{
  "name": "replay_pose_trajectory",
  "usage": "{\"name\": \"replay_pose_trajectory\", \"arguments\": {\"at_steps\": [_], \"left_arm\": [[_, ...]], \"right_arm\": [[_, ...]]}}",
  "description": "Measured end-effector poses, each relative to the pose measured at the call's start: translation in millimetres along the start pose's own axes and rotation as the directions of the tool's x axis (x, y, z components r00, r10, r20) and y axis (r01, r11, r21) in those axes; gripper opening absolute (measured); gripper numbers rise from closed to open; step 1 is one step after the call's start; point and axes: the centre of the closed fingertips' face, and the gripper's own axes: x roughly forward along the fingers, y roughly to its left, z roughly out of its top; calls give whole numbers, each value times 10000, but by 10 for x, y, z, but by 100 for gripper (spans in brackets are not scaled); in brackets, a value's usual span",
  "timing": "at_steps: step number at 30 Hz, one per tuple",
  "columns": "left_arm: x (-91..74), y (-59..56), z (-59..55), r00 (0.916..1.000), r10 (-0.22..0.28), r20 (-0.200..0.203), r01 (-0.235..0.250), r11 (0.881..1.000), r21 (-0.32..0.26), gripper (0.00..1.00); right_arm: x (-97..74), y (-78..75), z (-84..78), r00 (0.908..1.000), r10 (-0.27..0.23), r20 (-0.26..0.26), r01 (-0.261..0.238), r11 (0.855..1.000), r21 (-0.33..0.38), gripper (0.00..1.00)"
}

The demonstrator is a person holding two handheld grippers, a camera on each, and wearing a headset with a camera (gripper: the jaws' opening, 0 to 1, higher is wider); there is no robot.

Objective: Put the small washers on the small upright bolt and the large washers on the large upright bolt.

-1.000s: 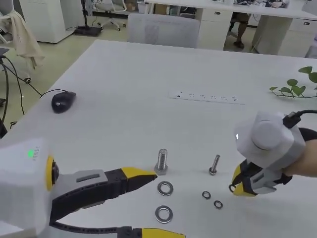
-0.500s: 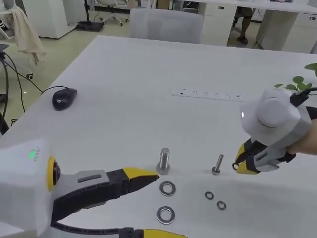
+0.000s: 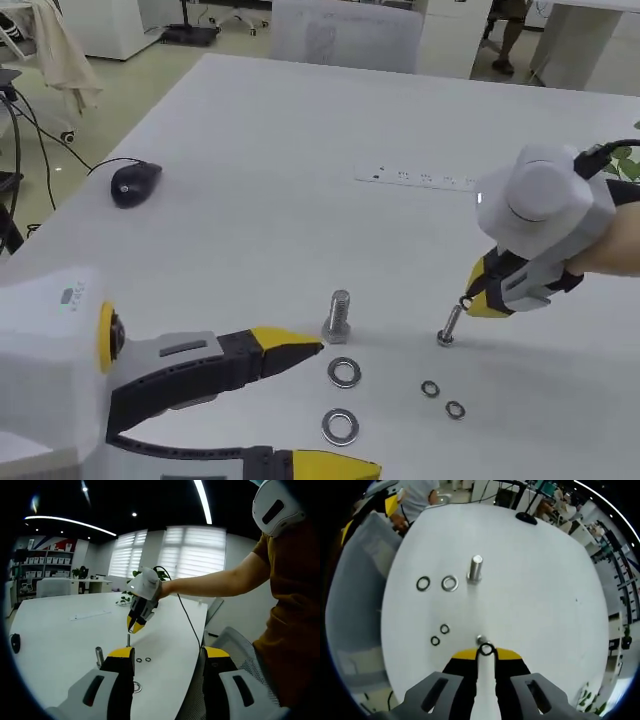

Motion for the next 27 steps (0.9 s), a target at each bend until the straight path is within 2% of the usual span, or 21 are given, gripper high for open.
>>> {"name": "replay_pose_trajectory", "arguments": {"at_steps": [6, 14, 17, 27], "left_arm": [[-2, 31, -16, 10000, 39, 10, -39, 10000, -57, 53], [9, 42, -25, 10000, 82, -51, -83, 9999, -117, 52], [3, 40, -12, 10000, 89, 44, -88, 9998, -157, 52], [-3, 40, -24, 9999, 154, 25, -153, 9997, -184, 52]], "right_arm": [[58, 0, -8, 9997, 222, -90, -223, 9997, -61, 12], [76, 3, -9, 9995, 274, -152, -276, 9995, -124, 12], [97, 6, -16, 9993, 311, -185, -314, 9994, -154, 12], [207, 6, -48, 9986, 412, -345, -422, 9987, -296, 12]]}}
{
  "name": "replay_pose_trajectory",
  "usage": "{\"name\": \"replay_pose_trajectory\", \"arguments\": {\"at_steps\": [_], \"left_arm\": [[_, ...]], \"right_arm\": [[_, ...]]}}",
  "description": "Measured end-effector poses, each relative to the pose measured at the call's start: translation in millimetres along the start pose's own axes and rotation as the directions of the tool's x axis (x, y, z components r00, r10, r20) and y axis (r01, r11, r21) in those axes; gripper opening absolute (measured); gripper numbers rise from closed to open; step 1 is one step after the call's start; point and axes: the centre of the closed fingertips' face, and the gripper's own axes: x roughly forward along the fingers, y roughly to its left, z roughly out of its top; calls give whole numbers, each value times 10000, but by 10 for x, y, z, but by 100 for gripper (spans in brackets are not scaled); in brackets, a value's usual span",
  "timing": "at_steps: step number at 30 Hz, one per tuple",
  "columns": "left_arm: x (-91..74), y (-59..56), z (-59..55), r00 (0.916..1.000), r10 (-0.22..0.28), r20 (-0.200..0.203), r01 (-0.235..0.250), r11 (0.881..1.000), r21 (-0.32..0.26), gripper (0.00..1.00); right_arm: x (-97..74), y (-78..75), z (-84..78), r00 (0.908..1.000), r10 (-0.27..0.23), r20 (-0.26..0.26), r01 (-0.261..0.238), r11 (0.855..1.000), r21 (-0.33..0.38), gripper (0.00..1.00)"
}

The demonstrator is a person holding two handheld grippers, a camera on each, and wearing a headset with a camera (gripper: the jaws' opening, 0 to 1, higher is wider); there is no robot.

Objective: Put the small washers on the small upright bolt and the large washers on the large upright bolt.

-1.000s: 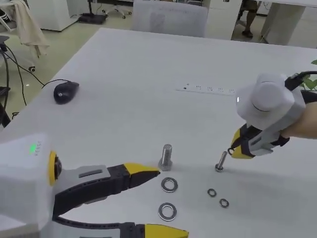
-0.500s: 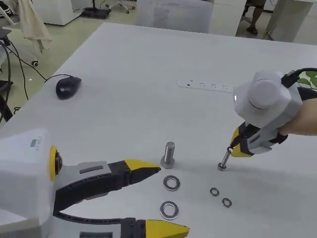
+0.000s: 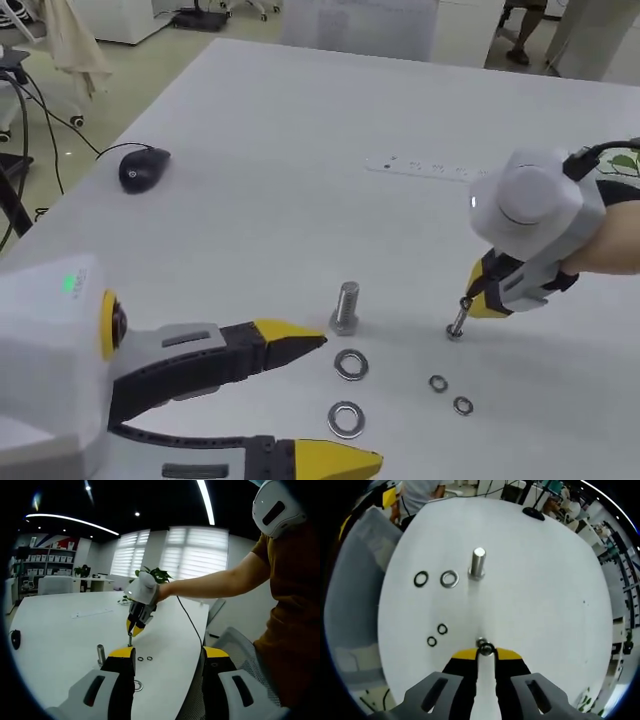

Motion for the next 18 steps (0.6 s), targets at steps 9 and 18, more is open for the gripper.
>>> {"name": "replay_pose_trajectory", "arguments": {"at_steps": [9, 18], "left_arm": [[-20, 26, -5, 10000, 86, 15, -86, 10000, -49, 52], [-27, 55, -36, 9999, 131, -15, -131, 9998, -120, 52]], "right_arm": [[161, 26, -22, 9998, 191, -76, -192, 9997, -149, 12], [322, 22, -56, 9996, 263, -49, -264, 9995, -169, 13]]}}
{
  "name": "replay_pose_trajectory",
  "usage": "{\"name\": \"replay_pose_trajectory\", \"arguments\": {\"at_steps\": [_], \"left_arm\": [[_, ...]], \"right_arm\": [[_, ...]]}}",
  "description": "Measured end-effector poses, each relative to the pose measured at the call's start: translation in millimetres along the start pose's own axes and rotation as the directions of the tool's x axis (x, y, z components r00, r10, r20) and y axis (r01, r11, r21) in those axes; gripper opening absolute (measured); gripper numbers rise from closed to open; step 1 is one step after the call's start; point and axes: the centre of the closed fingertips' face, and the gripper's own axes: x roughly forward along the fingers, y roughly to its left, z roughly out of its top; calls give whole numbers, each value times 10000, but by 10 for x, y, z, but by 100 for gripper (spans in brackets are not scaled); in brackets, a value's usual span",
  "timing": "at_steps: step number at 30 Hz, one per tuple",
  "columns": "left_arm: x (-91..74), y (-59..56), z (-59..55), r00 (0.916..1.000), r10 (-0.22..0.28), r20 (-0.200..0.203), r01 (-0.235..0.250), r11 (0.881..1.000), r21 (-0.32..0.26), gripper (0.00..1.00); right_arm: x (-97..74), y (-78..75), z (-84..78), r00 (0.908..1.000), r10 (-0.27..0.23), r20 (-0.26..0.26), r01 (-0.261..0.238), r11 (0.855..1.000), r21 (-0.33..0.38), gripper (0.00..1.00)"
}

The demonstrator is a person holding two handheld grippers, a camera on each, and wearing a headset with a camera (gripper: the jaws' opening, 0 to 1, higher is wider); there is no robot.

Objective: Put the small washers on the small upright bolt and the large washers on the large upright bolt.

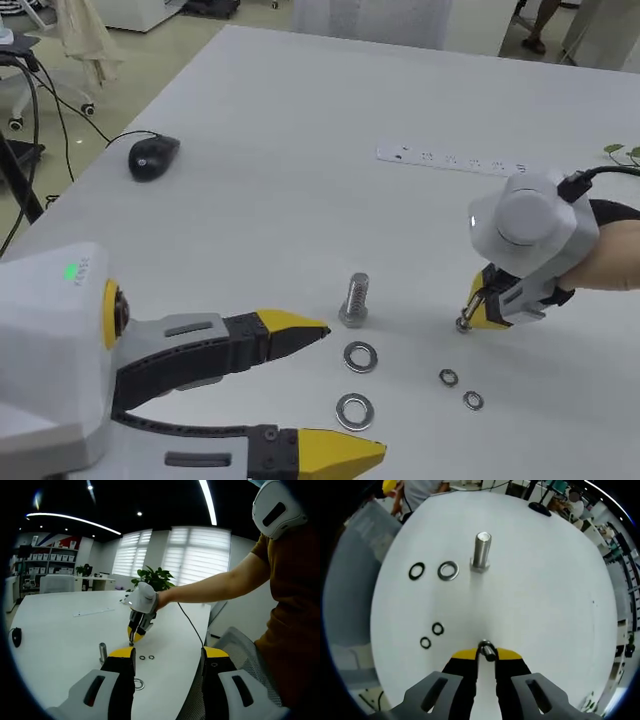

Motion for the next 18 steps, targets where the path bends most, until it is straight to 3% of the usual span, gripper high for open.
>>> {"name": "replay_pose_trajectory", "arguments": {"at_steps": [6, 18], "left_arm": [[-16, 24, -20, 10000, 70, -28, -70, 10000, -39, 52], [-17, 42, -9, 9999, 162, -13, -162, 9999, -47, 52]], "right_arm": [[74, 24, -6, 10000, 71, -23, -71, 10000, -43, 13], [49, 42, -21, 9998, 103, 153, -103, 9999, -2, 16]]}}
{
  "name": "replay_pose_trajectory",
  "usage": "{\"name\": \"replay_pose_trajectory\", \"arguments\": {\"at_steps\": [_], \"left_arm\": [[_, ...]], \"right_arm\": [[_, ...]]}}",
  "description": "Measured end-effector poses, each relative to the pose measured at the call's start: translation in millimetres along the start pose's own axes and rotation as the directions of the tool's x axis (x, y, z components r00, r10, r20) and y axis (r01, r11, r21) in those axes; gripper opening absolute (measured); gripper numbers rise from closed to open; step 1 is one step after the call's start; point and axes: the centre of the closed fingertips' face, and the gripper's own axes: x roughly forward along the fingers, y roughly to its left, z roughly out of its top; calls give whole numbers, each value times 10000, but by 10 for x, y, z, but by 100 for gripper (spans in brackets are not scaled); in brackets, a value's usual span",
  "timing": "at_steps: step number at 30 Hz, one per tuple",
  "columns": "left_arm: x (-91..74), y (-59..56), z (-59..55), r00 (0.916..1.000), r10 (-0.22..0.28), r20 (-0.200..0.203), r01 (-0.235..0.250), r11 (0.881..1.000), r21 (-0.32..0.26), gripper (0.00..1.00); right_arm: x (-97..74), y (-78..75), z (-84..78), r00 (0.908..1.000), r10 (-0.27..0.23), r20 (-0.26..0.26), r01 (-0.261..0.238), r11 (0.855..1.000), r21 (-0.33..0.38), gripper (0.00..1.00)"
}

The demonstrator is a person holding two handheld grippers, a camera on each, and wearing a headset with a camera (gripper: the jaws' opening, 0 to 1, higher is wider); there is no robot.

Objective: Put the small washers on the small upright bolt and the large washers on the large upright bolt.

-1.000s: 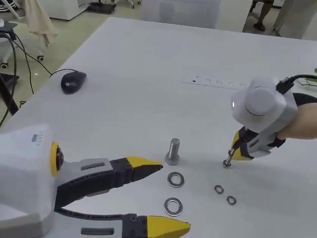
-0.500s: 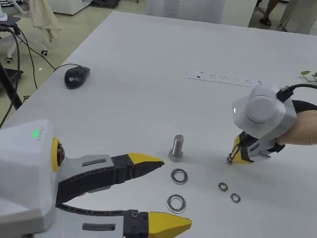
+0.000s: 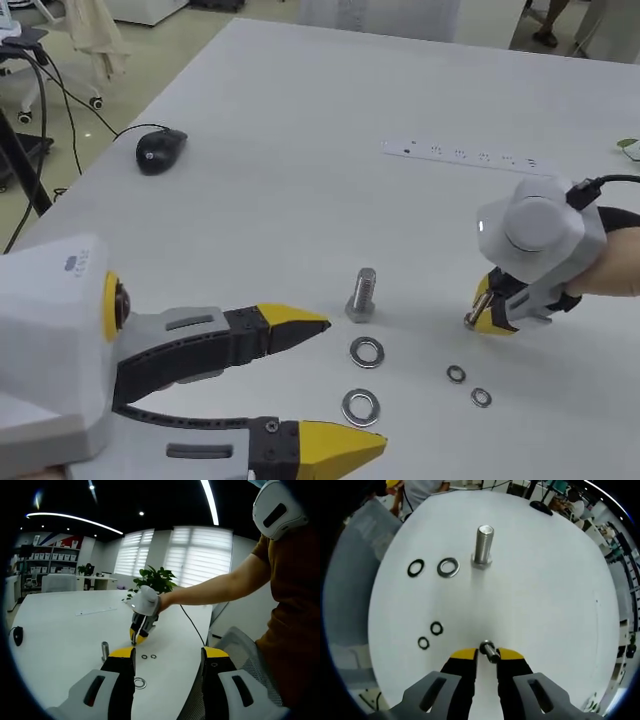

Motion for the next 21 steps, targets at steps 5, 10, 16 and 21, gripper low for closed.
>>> {"name": "replay_pose_trajectory", "arguments": {"at_steps": [5, 10, 16, 21], "left_arm": [[-1, -10, 21, 10000, -1, 25, 1, 10000, 74, 52], [-7, -55, 58, 10000, -49, 69, 47, 9998, 217, 52], [-28, -122, 71, 10000, -70, 19, 69, 9993, 365, 52], [-64, -184, 114, 9998, -85, 159, 76, 9986, 523, 52]], "right_arm": [[-108, 8, -29, 9999, -138, 56, 138, 9999, 75, 16], [-200, 68, -77, 9997, -249, 6, 249, 9997, 49, 16], [-286, 218, -114, 9995, -294, -104, 294, 9996, 29, 16], [-351, 310, -125, 9990, -454, -61, 454, 9990, 52, 16]]}}
